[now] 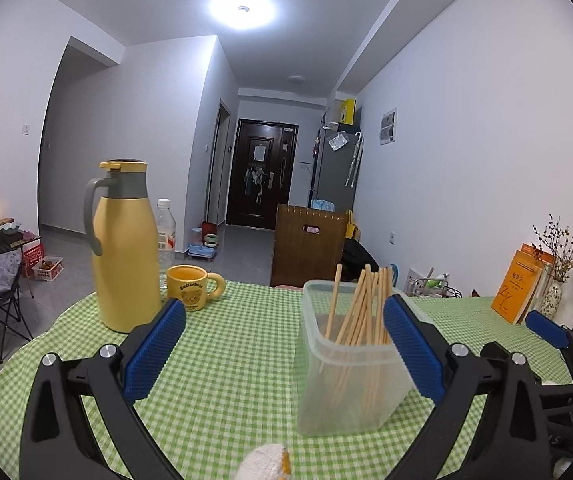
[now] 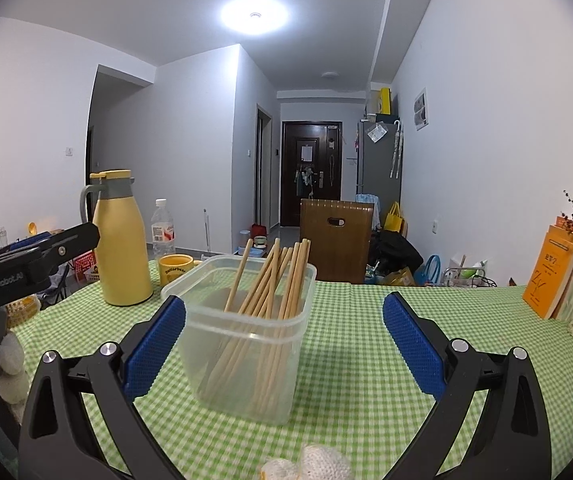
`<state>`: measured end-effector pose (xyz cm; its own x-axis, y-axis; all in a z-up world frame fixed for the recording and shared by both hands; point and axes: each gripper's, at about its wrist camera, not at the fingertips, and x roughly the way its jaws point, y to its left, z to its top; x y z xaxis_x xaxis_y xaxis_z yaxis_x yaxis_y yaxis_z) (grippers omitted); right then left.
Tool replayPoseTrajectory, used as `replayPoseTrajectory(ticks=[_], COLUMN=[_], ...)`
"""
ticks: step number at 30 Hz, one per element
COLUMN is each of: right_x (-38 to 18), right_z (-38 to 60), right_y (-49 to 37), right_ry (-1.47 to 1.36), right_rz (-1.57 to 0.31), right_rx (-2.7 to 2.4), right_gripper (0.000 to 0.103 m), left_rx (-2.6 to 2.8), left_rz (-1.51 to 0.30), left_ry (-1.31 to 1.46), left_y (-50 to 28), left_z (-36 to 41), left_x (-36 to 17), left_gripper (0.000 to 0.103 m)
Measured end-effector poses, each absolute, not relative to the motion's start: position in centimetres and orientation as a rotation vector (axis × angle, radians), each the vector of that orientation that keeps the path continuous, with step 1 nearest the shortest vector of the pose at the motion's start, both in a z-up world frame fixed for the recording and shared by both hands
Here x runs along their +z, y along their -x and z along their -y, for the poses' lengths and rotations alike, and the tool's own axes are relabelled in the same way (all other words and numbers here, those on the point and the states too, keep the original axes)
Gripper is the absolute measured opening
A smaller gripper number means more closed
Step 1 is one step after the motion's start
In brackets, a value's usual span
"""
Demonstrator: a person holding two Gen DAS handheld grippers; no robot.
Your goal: Organize utensils
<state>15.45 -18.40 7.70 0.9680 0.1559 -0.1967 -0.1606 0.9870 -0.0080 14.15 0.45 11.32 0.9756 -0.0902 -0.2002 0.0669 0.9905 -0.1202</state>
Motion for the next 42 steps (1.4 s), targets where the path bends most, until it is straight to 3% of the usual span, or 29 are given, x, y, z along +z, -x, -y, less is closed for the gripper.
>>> replayPoseTrajectory(ticks=[21, 42], right_x=[3.8, -0.7], right_z=[17.9, 18.1], right_y=[-5.8, -2.7], right_ry=[0.039, -0.013], right_rz=[-0.247, -0.354], right_rx=[0.186, 0.1], right_gripper=[0.095, 0.095], left_rx=[-0.093, -0.177], left_rz=[-0.257, -0.383], left_ry=[0.069, -0.005], left_y=[-2.7, 0.7], left_z=[-1.7, 0.4], left_x=[5.8, 0.1], left_gripper=[0.096, 0.096])
